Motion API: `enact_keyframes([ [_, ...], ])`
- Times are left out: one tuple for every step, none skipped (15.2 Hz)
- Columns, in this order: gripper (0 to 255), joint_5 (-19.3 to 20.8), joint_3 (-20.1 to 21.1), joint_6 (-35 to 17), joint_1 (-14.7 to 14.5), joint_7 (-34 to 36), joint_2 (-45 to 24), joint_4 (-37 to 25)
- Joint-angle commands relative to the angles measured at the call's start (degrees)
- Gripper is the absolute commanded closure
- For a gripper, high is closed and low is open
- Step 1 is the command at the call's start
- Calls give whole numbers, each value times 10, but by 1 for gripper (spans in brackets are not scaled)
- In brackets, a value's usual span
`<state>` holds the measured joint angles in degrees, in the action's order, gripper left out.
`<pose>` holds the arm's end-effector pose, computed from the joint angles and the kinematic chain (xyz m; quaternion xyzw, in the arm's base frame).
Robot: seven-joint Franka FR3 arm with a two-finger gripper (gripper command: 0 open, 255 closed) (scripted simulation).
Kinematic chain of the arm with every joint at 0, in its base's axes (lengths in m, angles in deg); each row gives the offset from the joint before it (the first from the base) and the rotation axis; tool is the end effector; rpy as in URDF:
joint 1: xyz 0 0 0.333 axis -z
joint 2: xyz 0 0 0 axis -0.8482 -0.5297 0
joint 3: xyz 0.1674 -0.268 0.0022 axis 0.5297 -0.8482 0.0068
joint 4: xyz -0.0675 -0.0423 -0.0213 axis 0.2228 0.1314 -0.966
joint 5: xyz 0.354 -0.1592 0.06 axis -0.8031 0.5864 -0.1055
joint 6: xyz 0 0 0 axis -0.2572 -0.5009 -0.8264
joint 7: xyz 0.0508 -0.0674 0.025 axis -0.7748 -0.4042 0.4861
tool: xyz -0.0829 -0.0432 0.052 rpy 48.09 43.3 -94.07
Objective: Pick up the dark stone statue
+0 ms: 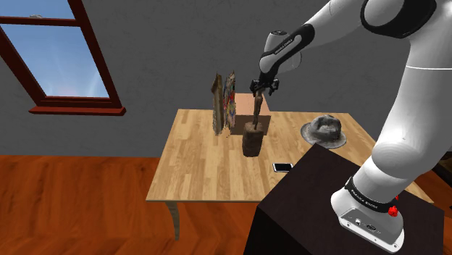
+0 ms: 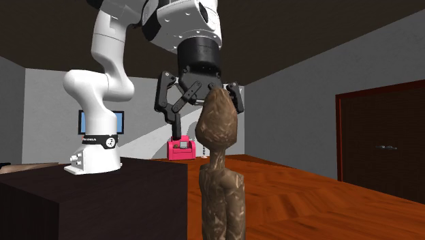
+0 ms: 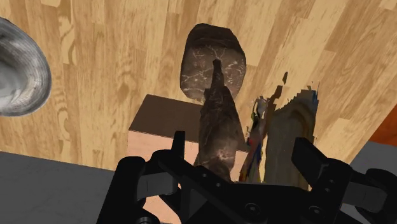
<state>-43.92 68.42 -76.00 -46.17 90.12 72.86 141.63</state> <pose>0.5731 -0.1879 0.3062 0.9500 -0.2959 0.0938 0.0352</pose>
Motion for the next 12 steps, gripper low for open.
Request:
enact_keyframes([
  [0, -7, -2, -9, 7, -1, -24, -19],
  [0, -7, -2, -16, 7, -1, -29, -18],
  [0, -8, -2, -22, 8, -1, -34, -17],
  [0, -8, -2, -28, 8, -1, -40, -16],
  [0, -8, -1, -35, 8, -1, -45, -15],
  [0, -9, -1, -41, 8, 0, -51, -15],
  [0, -9, -1, -47, 9, 0, -57, -14],
  [0, -10, 0, -57, 9, 0, -66, -14],
  [0, -10, 0, -57, 9, 0, -66, -14],
  [0, -10, 0, -57, 9, 0, -66, -14],
  [255, -9, 0, -57, 9, 0, -65, -13],
  [255, -9, 0, -57, 9, 1, -65, -13],
])
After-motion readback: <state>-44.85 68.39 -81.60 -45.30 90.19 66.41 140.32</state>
